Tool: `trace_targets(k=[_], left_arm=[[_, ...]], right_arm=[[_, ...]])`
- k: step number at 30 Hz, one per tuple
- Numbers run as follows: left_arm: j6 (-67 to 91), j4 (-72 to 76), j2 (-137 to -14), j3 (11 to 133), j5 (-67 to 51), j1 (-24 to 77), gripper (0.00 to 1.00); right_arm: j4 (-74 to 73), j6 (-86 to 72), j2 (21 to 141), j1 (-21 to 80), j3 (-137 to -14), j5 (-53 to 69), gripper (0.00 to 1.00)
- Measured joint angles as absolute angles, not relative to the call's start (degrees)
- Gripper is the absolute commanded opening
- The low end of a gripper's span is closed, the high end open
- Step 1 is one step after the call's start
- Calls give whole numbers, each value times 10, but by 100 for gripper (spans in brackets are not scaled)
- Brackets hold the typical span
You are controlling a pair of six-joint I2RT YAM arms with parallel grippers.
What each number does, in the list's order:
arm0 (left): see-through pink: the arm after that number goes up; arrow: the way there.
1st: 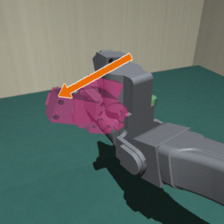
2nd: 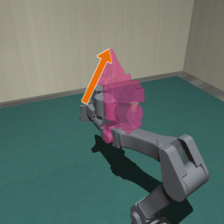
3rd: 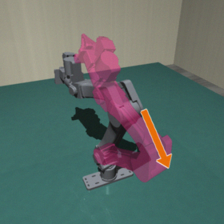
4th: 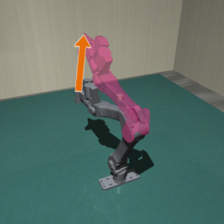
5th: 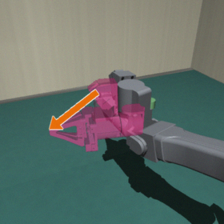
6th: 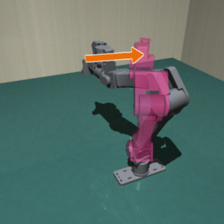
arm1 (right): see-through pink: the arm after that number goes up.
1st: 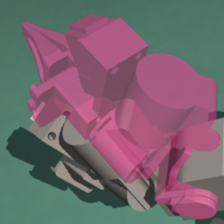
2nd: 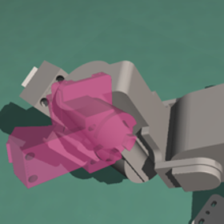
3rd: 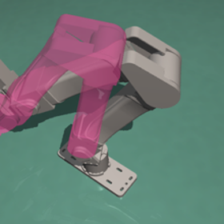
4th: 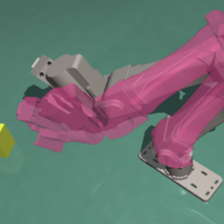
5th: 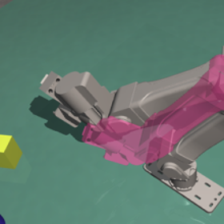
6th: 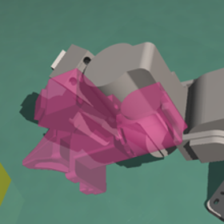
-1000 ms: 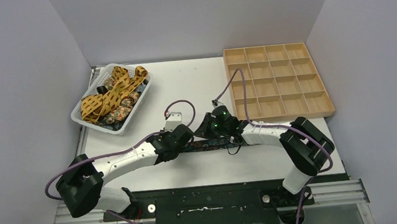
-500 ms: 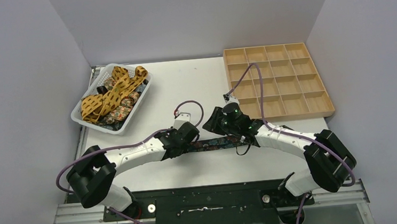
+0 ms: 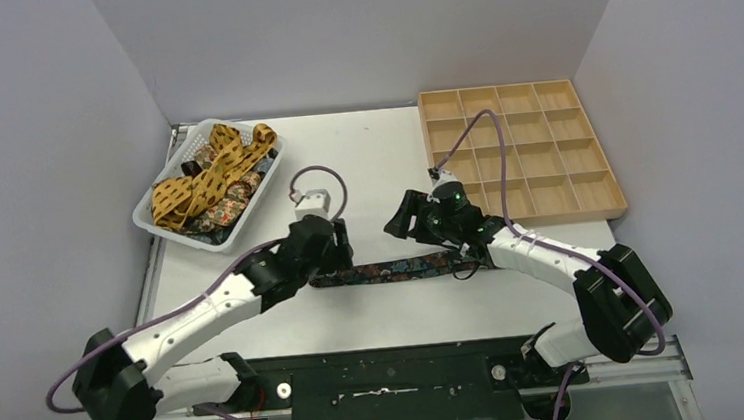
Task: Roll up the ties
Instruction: Roll the tie at the center of the board.
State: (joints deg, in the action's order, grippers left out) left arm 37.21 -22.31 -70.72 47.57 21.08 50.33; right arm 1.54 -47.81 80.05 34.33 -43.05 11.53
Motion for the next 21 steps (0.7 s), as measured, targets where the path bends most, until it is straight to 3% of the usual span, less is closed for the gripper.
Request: trace_targets(k=[3,9,15,21], left_arm=[[385,-211,-625,446,196,464,61],[424,-207,-532,361,163,365,63],[460,-205,-538,277,92,291,65],[476,-173,-534,245,35,236,66]], right_arm=[[30,-464,806,339,-431,152,76],[56,-458,876,374,-472,215,76],[79,-483,962,443,-526,250,69],[80,-502,1013,458,-536,267,55]])
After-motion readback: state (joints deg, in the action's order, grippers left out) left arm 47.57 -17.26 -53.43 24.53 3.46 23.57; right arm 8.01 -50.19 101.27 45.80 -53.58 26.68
